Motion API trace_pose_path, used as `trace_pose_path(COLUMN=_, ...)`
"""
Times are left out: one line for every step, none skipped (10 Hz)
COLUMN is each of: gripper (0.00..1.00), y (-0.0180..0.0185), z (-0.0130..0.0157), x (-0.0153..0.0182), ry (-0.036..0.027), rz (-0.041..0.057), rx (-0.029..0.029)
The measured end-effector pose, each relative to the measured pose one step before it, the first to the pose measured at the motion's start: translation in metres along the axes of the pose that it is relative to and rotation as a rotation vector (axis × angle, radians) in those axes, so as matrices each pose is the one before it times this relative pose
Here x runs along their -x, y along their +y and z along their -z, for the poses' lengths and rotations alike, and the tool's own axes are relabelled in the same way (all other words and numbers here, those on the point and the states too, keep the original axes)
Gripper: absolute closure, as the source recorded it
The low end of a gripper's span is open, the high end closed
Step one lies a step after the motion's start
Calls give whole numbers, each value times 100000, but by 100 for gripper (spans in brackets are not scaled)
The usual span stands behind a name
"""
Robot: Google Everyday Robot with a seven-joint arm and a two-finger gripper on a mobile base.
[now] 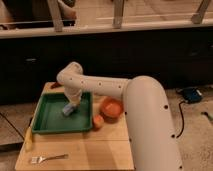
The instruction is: Wipe tray with sponge
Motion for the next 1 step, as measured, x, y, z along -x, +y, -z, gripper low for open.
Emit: trace_pose_path(gripper=95, y=895, z=-66, x=1917, ry=-1509, rz=2705, rx=45)
